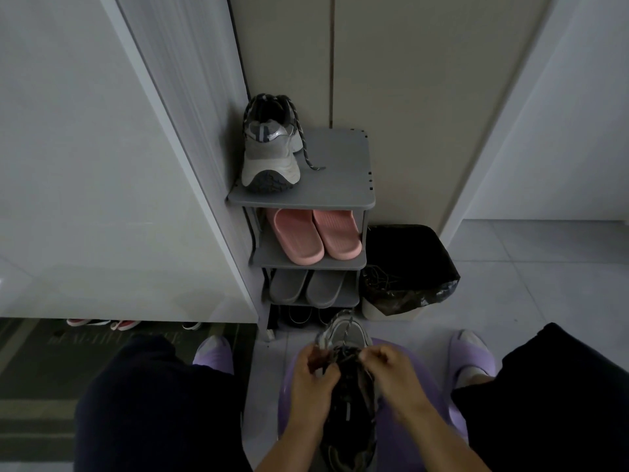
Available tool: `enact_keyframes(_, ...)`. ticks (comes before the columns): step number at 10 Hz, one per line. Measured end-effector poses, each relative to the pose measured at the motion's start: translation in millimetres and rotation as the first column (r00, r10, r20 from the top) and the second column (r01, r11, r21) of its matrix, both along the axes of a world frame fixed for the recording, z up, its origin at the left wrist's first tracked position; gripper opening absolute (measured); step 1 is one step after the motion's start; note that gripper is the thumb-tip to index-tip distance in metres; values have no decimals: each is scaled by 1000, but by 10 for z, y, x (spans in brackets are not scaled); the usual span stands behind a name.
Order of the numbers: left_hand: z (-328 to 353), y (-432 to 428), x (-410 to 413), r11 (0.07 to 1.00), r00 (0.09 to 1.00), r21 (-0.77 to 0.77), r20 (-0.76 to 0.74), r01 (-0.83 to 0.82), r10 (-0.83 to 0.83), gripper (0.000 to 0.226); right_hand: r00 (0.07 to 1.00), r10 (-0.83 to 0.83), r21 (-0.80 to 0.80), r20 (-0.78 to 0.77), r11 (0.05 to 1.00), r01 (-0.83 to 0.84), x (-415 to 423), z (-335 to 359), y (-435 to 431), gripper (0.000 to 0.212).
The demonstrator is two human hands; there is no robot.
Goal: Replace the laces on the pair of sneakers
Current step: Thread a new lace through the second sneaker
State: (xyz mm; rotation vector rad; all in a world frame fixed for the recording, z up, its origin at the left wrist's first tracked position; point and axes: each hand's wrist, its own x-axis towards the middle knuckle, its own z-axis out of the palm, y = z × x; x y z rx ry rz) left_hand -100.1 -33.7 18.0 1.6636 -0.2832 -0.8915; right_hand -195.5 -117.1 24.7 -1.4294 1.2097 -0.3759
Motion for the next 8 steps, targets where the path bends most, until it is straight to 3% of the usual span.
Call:
enact_keyframes(1,8,-9,34,994,990,-30,-102,-103,99,29,909,-413,96,61,909,407,-410,25,-403,15)
enact_keyframes(2,-42,-2,40,988,972,-32,-185,-153,144,31,814,-573,31,-94,815,578,-857,37,-701,15)
enact_keyframes(3,-86,0,31,988,970,-16,-195,-152,146,32,851,-203,-146,-485,978,150,-847,-316,-633,21)
enact_keyframes(4,-93,8,22,993,978,-21,-181,-114,108,29,805,-57,-317,-591,934,-167,-583,-359,-388,8)
enact_keyframes(5,-111,9,42,997,985,-2,-155,-81,80,30,912,159,-487,-377,803,-342,-296,-248,-199,33)
enact_keyframes(6,-102,4,55,999,994,21,-107,-30,32,32,832,350,-454,-431,713,-535,-110,-174,-121,31)
enact_keyframes(7,-62,6,60,1000,996,18,-84,-24,25,29,826,237,-485,-512,714,-505,-65,-161,-120,15)
enact_keyframes(8,-27,-3,74,999,997,19,-64,-42,43,23,872,63,-481,-485,814,-326,-264,-83,-294,8)
